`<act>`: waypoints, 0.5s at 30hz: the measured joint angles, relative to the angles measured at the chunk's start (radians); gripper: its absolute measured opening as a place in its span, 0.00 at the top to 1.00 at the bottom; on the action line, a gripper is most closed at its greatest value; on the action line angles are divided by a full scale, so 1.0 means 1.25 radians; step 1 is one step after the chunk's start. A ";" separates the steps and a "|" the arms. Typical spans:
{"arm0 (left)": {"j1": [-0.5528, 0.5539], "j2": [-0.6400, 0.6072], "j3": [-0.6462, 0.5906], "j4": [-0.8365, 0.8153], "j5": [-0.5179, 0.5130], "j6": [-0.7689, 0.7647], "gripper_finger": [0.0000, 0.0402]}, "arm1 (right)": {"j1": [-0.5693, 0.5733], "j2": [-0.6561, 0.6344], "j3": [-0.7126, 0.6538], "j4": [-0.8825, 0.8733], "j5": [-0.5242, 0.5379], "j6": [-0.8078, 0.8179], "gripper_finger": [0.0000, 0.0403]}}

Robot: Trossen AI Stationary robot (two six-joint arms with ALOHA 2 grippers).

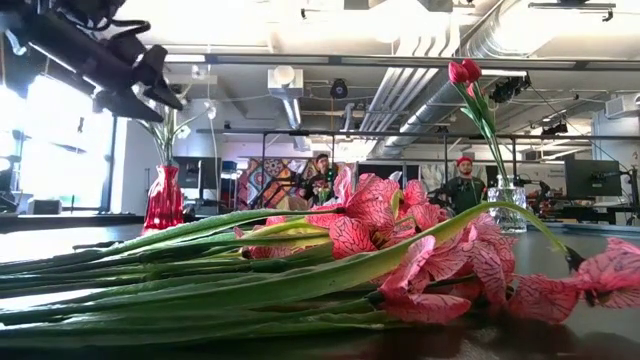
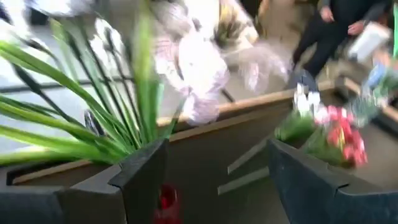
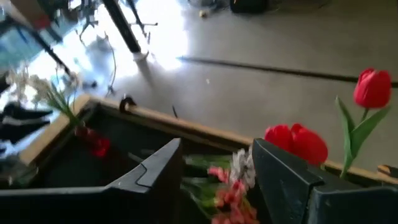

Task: Sort flowers into vase by color
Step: Put the left white flowers into the red vase, then put the top white flowers into the red vase

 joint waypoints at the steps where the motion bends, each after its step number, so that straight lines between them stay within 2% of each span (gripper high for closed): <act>1: -0.003 0.000 0.009 -0.022 0.012 0.013 0.35 | 0.000 0.003 0.000 -0.013 -0.008 0.000 0.55; 6: -0.031 0.000 0.047 -0.110 0.041 0.055 0.35 | -0.002 0.027 0.000 -0.099 -0.051 0.022 0.55; 15: -0.109 0.000 0.108 -0.269 0.119 0.069 0.35 | 0.014 0.090 0.000 -0.157 -0.210 -0.003 0.55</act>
